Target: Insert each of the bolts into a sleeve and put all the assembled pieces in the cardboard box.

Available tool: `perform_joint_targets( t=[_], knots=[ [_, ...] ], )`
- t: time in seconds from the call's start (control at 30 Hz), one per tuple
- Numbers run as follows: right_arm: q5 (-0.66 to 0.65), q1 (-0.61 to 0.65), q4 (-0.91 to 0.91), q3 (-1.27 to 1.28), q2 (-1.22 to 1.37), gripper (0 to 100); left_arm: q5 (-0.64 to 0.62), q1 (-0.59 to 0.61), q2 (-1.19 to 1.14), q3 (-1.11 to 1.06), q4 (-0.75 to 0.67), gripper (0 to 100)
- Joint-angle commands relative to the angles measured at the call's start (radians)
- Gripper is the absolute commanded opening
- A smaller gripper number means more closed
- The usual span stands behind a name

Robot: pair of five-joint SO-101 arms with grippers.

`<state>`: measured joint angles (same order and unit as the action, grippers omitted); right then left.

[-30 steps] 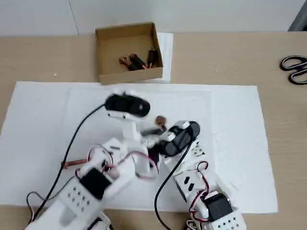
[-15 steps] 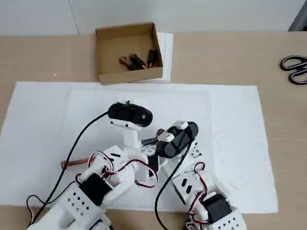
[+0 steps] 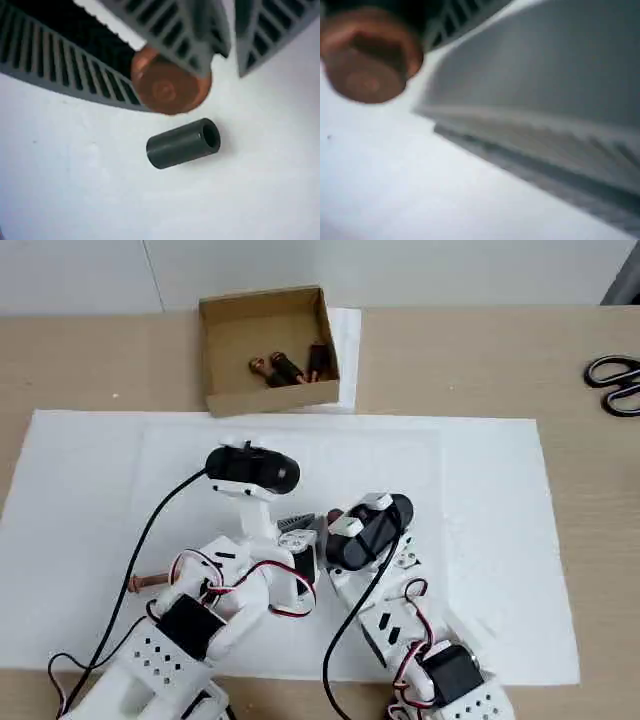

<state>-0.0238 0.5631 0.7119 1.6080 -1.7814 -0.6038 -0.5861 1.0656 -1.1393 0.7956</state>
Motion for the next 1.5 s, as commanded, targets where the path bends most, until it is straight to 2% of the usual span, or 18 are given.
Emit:
perform_joint_targets(
  t=[0.0,0.1,0.37,0.63,0.8,0.9,1.0,1.1,1.27,1.33,1.47],
  knots=[
    [0.015,0.005,-0.025,-0.046,-0.007,0.3,0.006,0.008,0.015,0.019,0.006,16],
    [0.015,-0.008,-0.025,-0.020,-0.007,0.3,0.006,0.044,0.015,0.027,0.006,21],
    [0.072,-0.074,-0.025,-0.038,-0.004,0.3,0.072,0.201,-0.009,0.087,0.002,21],
    [0.078,-0.094,0.016,-0.071,-0.004,0.3,0.069,0.313,-0.281,0.213,0.006,21],
    [0.140,-0.189,0.073,-0.081,-0.010,0.3,0.068,0.330,-0.393,0.231,0.006,21],
    [0.158,-0.217,0.071,-0.103,-0.005,0.3,0.068,0.330,-0.393,0.213,0.008,15],
    [0.158,-0.229,0.071,-0.114,-0.004,0.3,0.068,0.330,-0.393,0.209,0.049,1],
    [0.158,-0.240,0.071,-0.121,-0.004,0.3,0.068,0.348,-0.393,0.211,0.110,1],
    [0.158,-0.240,0.064,-0.184,0.041,0.3,0.066,0.497,-0.397,0.211,0.124,1],
    [0.158,-0.240,0.047,-0.235,0.122,0.3,0.068,0.537,-0.399,0.211,0.126,1],
    [0.160,-0.259,-0.108,-0.408,0.403,0.3,0.069,0.545,-0.399,0.205,0.140,1]
  ],
)
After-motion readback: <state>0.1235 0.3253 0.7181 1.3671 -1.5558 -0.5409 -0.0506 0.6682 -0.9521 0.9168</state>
